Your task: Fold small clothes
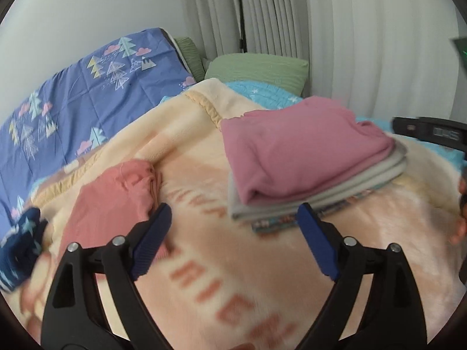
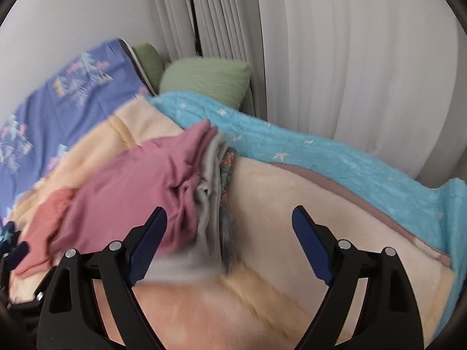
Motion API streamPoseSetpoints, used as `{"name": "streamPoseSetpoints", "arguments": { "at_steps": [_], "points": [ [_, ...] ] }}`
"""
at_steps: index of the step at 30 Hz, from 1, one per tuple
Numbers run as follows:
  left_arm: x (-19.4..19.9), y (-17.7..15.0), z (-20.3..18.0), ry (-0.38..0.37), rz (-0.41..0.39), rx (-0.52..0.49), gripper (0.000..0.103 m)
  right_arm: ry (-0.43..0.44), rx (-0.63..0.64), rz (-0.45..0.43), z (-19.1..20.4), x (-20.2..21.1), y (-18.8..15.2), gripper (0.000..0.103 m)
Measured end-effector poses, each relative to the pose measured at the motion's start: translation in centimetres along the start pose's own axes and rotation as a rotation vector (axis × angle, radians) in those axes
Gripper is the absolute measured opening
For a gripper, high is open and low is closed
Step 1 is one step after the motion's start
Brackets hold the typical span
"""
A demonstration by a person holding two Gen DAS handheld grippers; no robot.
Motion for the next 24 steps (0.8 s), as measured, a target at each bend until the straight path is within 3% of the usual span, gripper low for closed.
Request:
{"name": "streamPoseSetpoints", "arguments": {
  "at_steps": [5, 11, 19, 24],
  "points": [
    [4.0, -0.8, 0.2, -0.039, -0.016, 0.065, 0.096, 0.130, 0.064, -0.063, 2.2, 7.6, -2.1, 0.087],
    [10.5, -1.2, 0.7, -0.041, -0.099, 0.121, 0.101, 0.166, 0.063, -0.133, 3.3, 14.1, -5.8, 0.090],
    [18.7, -2.3, 1.6, -0.011, -0.221, 0.145, 0.101, 0.111, 0.145, -0.173, 5.1, 19.6, -8.9, 0.102],
    [22.4, -3.6, 2.4, 0.003, -0.254, 0.159, 0.101, 0.080, 0.177, -0.211, 6.2, 22.9, -9.8, 0.102]
  ]
}}
Point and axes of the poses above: each gripper's, at about its wrist camera, not at the fingertips, and x roughly against the way its jaws point, z to its left, y to its top, the point moved 5 cm from there along -x, roughly the way its jaws point, and after that the axes turned 10 degrees about y, right-handed, at the moved point
